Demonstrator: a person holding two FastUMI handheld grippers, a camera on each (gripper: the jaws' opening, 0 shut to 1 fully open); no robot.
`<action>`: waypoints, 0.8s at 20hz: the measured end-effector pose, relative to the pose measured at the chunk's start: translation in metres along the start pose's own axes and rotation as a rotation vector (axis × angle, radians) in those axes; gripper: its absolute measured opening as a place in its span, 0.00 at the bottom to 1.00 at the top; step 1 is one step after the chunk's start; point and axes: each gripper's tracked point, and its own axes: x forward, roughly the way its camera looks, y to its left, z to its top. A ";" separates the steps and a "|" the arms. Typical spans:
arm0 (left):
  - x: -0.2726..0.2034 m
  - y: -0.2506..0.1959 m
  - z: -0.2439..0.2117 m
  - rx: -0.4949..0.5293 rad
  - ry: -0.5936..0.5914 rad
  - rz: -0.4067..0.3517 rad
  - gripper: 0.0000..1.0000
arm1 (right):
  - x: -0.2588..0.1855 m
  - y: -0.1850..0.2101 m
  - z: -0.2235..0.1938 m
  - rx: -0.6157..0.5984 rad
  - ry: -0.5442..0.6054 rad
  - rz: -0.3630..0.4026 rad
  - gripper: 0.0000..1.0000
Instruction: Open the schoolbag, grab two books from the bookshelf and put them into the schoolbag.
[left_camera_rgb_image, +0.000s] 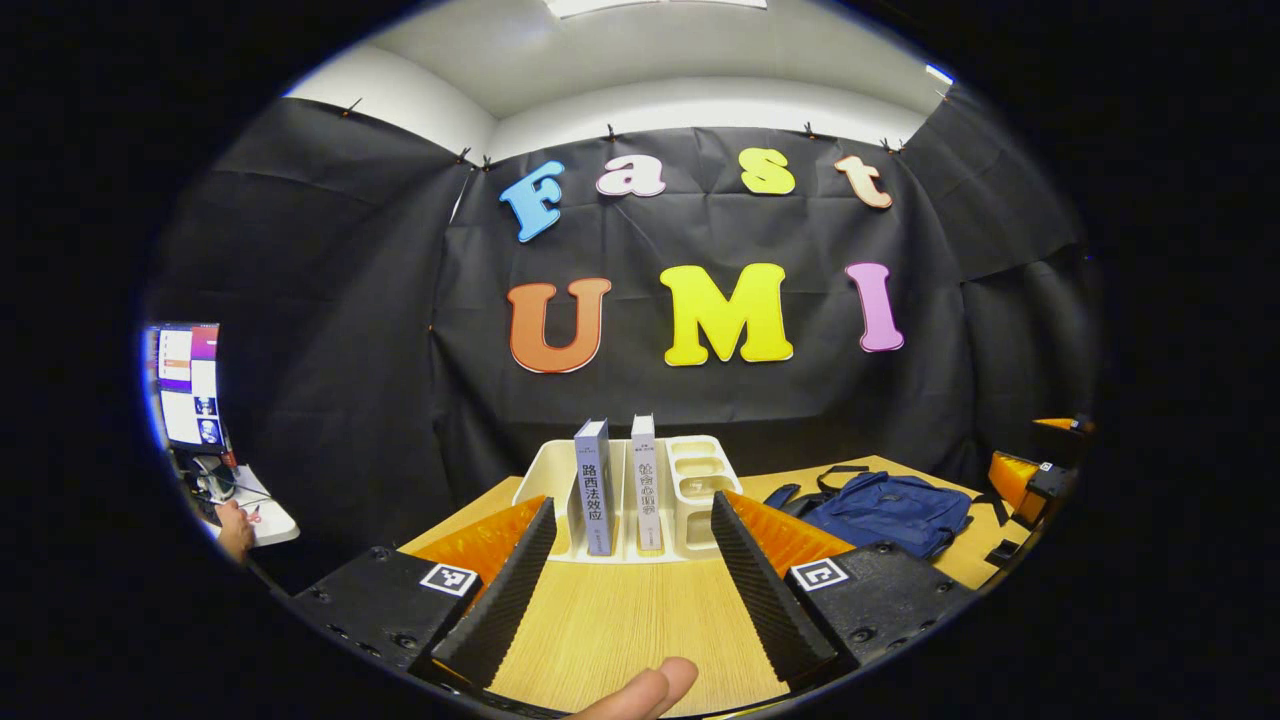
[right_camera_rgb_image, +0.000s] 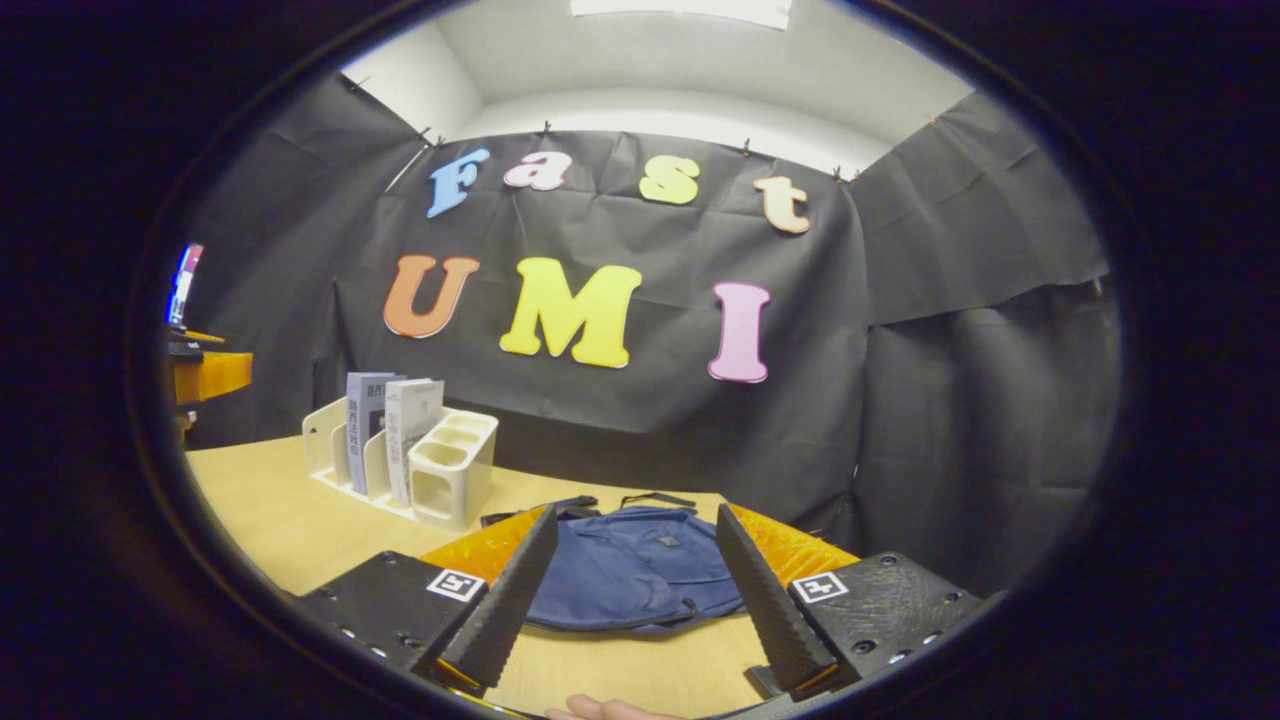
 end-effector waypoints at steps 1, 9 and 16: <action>0.000 0.003 0.000 -0.002 0.002 0.006 0.97 | 0.002 0.004 -0.002 -0.005 0.009 0.004 0.97; 0.003 0.004 -0.008 -0.015 0.031 0.010 0.98 | 0.028 0.034 -0.031 -0.126 0.098 0.035 0.95; 0.004 0.005 -0.009 0.026 0.030 0.024 0.97 | 0.067 0.108 -0.086 -0.303 0.214 0.138 0.95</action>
